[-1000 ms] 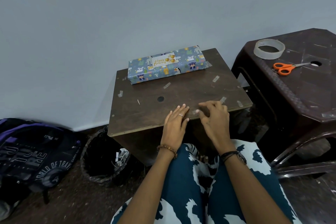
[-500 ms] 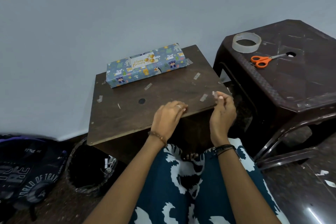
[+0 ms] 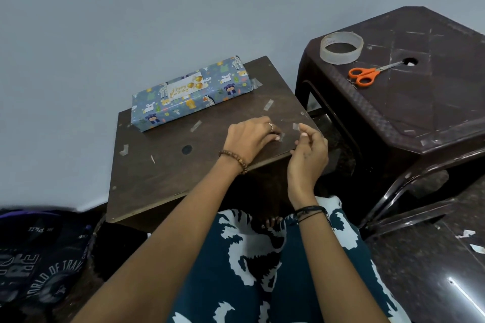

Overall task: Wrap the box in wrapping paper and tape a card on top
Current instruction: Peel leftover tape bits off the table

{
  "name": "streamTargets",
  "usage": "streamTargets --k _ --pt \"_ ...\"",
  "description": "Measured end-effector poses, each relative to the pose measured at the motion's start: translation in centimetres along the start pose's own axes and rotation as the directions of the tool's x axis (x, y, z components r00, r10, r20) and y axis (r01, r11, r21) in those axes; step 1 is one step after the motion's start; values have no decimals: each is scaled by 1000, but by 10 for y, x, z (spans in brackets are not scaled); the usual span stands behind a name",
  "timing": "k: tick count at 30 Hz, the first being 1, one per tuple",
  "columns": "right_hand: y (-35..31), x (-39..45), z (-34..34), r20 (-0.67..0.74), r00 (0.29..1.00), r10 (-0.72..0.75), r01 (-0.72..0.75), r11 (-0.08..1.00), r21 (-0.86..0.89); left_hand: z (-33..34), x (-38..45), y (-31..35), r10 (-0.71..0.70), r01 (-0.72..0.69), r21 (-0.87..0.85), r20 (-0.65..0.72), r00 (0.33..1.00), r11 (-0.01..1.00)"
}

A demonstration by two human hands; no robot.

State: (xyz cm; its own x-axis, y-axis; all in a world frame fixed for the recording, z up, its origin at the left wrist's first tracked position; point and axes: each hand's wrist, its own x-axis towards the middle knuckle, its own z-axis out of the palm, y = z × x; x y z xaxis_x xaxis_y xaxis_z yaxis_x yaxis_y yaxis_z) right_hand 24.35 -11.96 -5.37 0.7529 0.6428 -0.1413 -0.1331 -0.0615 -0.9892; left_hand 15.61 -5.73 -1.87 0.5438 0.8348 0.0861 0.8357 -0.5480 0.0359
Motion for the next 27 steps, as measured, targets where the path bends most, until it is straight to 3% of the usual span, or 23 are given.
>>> streamTargets --k 5,11,14,19,23,27 --pt "-1 -4 -1 -18 1000 2 -2 1000 12 6 9 10 -31 32 33 -39 999 999" --pt "-2 -6 -6 -12 1000 1 -1 1000 -13 19 6 14 -126 112 -113 -126 984 987" --pt "-2 -7 -6 -12 1000 10 -10 1000 -4 18 1 11 -94 76 -161 -109 990 984" --pt "-3 -9 -4 0 1000 20 -20 1000 0 15 -4 13 -41 42 1 -71 997 999" --pt "-1 -10 -6 9 1000 6 -6 1000 -14 20 -1 22 -103 108 32 -137 985 994" --pt "-1 -12 -7 26 1000 -3 4 1000 -27 23 -6 22 -66 73 38 -162 985 997"
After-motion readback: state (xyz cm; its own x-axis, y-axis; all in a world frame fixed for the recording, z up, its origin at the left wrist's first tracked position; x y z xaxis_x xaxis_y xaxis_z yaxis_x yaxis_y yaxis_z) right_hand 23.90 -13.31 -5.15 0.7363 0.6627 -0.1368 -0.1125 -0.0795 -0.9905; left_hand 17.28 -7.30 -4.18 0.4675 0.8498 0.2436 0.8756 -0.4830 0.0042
